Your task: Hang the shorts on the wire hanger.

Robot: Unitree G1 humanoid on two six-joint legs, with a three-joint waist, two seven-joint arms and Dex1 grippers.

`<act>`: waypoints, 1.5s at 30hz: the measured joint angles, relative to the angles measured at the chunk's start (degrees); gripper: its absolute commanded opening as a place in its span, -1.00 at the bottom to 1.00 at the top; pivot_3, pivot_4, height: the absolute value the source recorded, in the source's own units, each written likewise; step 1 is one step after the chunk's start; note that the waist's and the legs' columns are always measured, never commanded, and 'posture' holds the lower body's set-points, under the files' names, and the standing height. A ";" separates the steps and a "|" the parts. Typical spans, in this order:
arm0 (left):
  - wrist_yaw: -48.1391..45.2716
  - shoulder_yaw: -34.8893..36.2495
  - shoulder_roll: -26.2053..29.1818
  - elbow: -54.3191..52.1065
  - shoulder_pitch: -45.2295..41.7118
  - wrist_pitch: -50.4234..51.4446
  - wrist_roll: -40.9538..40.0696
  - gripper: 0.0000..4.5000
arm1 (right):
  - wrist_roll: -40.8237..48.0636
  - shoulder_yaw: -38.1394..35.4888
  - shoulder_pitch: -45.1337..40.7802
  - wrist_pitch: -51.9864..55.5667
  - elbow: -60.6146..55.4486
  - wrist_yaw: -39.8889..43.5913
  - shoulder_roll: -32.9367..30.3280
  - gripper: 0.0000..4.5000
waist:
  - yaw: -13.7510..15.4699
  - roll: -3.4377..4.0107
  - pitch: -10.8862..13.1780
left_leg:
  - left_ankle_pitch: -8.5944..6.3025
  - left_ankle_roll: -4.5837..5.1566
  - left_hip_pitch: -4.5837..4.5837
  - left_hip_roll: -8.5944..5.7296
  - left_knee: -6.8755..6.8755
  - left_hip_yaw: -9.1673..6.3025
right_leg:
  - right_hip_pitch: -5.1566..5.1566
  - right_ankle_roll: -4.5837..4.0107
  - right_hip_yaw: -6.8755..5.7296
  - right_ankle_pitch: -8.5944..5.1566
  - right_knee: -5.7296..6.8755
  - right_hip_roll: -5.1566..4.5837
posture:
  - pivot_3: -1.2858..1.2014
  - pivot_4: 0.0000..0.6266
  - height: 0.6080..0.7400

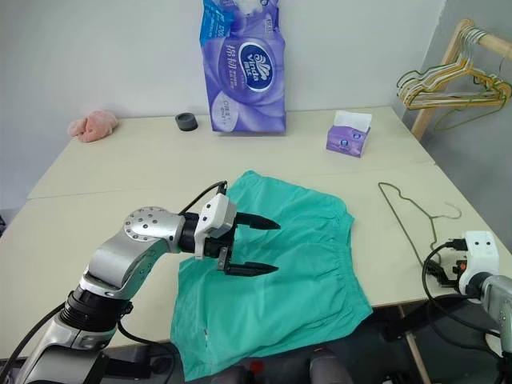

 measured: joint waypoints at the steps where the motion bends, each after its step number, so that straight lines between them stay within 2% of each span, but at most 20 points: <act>1: 0.00 0.00 0.00 0.00 0.00 0.01 0.00 1.00 | 0.12 0.67 -0.55 0.12 1.16 1.21 -1.14 0.75 | 0.00 -0.02 0.00 | 0.00 0.00 0.00 0.01 0.00 -0.03 | 0.02 0.00 -0.04 0.00 -0.02 0.01 | -0.09 -0.71 1.00; 3: 0.02 -0.01 0.00 0.00 0.00 0.02 0.01 1.00 | 0.20 2.45 -1.59 -0.01 3.35 3.77 -3.30 0.58 | 0.00 -0.02 0.00 | 0.00 0.00 0.00 0.03 -0.01 -0.05 | 0.03 0.00 -0.06 0.00 -0.04 0.04 | -0.09 -0.71 1.00; 5: 0.03 -0.01 0.00 -0.01 0.01 0.02 0.02 1.00 | 0.21 3.79 -2.72 0.12 4.92 5.00 -4.38 0.32 | -0.01 -0.06 -0.01 | 0.00 0.00 0.00 0.06 0.00 -0.06 | 0.04 0.00 -0.06 0.00 -0.05 0.06 | -0.08 -0.70 1.00; 14: 0.74 -0.01 -0.08 -0.12 0.58 -0.01 0.04 1.00 | -0.53 5.41 -5.86 1.17 8.32 4.53 -4.40 -0.99 | -0.05 -0.49 -0.22 | 0.00 0.00 0.01 0.14 0.00 -0.11 | 0.08 -0.02 -0.05 0.01 -0.08 0.18 | -0.07 -0.71 1.00; 19: 2.86 0.01 -1.23 0.12 0.62 -0.46 0.39 1.00 | -1.79 4.97 -6.22 -0.50 9.17 1.22 -1.93 -1.00 | -0.06 -0.92 -0.48 | -0.01 0.00 0.08 0.20 0.01 -0.13 | 0.19 -0.05 -0.01 0.06 -0.19 0.25 | -0.08 -0.71 1.00; 25: 6.54 0.51 -2.36 5.42 0.32 -0.47 2.46 1.00 | -6.87 5.24 -7.33 -9.79 13.07 -4.42 -1.38 -1.00 | -0.01 -0.59 -0.32 | 0.00 0.00 0.01 0.11 0.02 -0.08 | 0.16 -0.02 0.15 0.09 -0.26 0.24 | -0.09 -0.72 1.00; 29: 8.70 4.90 -3.07 13.10 -3.31 1.87 1.36 1.00 | -13.05 7.17 -6.96 -21.32 12.59 -5.98 -4.56 -1.00 | -0.52 0.05 -0.05 | 0.00 0.00 -0.15 0.11 -0.02 -0.05 | -0.09 -0.01 0.19 0.10 -0.17 0.27 | -0.09 -0.72 1.00; 35: 11.48 12.18 -3.73 26.05 -11.68 2.81 0.11 1.00 | -20.70 9.39 -8.48 -37.63 10.82 -7.88 -7.95 -1.00 | -1.15 0.11 -0.06 | 0.00 0.00 -0.14 0.14 -0.02 -0.07 | -0.09 -0.01 0.18 0.09 -0.17 0.33 | -0.09 -0.73 1.00; 37: 10.21 13.91 -3.17 29.26 -13.77 4.43 -1.01 1.00 | -23.15 11.12 -9.76 -42.77 9.09 -7.92 -8.04 -1.00 | -1.45 0.12 -0.06 | 0.00 0.00 -0.14 0.15 -0.03 -0.07 | -0.09 -0.02 0.18 0.09 -0.17 0.34 | -0.10 -0.73 1.00; 45: -2.43 13.42 2.91 41.82 -20.80 7.18 -1.41 1.00 | -31.83 16.54 -17.17 -60.15 5.86 -8.23 -9.50 -1.00 | -2.10 0.21 0.05 | 0.00 -0.01 -0.16 0.13 -0.04 -0.11 | -0.11 -0.03 0.14 0.09 -0.18 0.33 | -0.10 -0.72 1.00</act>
